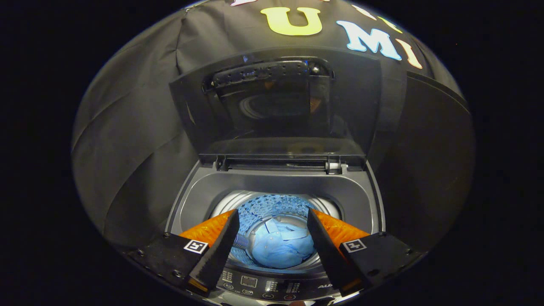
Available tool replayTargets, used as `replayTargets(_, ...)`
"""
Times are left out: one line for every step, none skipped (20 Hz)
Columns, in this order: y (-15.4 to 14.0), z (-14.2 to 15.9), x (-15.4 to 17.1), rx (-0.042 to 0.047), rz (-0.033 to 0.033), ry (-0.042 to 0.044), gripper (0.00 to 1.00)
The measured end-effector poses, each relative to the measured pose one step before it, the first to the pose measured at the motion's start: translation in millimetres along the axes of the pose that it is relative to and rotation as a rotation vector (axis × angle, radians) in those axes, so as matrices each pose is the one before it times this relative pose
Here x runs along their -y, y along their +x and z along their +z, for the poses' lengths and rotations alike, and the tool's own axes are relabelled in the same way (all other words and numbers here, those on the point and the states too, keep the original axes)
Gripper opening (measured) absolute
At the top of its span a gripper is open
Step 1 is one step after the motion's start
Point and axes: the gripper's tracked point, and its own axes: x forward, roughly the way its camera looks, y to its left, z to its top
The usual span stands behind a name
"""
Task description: Put the clothes into the washing machine and then close the washing machine lid.
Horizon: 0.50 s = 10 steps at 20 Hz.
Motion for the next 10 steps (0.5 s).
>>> replayTargets(-2.23,4.85,-0.37,0.02020,-0.00151,-0.00109,0.99)
replayTargets(-1.87,4.69,-0.94,0.02474,-0.00169,-0.00249,0.99)
replayTargets(-3.28,7.36,-0.45,0.02704,-0.00186,-0.00424,0.99)
replayTargets(-2.04,7.81,-0.84,0.03209,0.00208,-0.00225,0.99)
replayTargets(-3.33,9.20,-1.50,0.03185,0.00141,-0.00176,0.99)
replayTargets(-3.05,8.06,-0.27,0.03193,-0.00075,-0.00212,0.99)
replayTargets(-3.02,9.66,0.24,0.03322,-0.00118,-0.00154,0.99)
replayTargets(-1.74,9.71,-1.57,0.03259,0.00036,-0.00096,0.99)
replayTargets(-2.95,11.27,-1.23,0.03362,-0.00067,-0.00126,0.98)
replayTargets(-2.66,10.49,0.23,0.03190,-0.00150,-0.00281,0.98)
